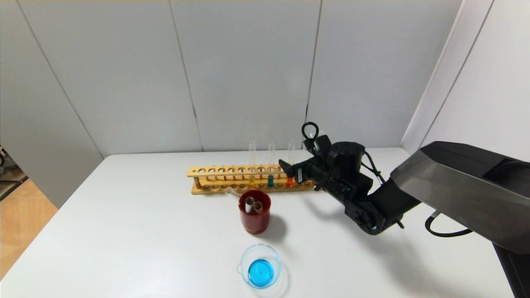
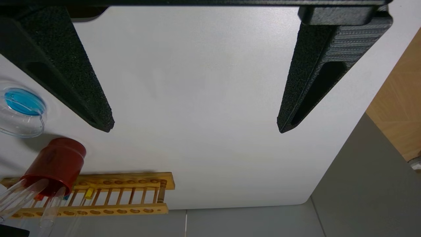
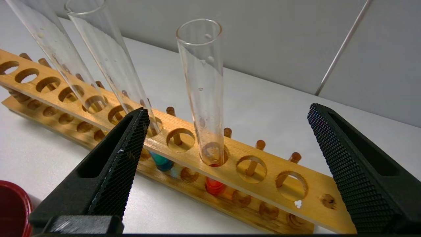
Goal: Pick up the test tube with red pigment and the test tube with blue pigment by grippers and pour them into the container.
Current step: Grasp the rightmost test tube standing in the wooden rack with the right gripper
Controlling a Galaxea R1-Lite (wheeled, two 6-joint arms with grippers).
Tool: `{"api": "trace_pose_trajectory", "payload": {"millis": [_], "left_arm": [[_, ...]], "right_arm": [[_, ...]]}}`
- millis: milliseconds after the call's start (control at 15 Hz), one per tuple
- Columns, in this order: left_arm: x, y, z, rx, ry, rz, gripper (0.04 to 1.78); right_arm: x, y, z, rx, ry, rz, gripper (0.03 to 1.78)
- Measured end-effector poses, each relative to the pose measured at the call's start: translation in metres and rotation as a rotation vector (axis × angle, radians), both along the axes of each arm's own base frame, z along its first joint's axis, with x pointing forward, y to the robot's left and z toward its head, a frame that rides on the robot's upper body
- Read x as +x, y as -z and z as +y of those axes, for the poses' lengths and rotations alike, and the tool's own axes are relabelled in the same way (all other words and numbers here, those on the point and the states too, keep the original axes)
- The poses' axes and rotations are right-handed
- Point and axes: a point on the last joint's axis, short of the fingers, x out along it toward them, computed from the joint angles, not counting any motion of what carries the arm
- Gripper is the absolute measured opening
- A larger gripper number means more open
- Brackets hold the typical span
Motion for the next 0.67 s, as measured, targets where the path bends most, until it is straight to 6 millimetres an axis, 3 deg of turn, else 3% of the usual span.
{"api": "trace_pose_trajectory", "payload": {"millis": [400,667], "left_arm": [[0.0000,0.0000,0.0000,0.001,-0.001,0.000,1.75],[0.0000,0.0000,0.0000,0.000,0.000,0.000,1.75]], "right_arm": [[0.0016,0.0006,0.0030,-0.002,-0.011,0.006,1.73],[0.0019,0.0006,0.0038,-0.002,-0.011,0.004,1.37]]}}
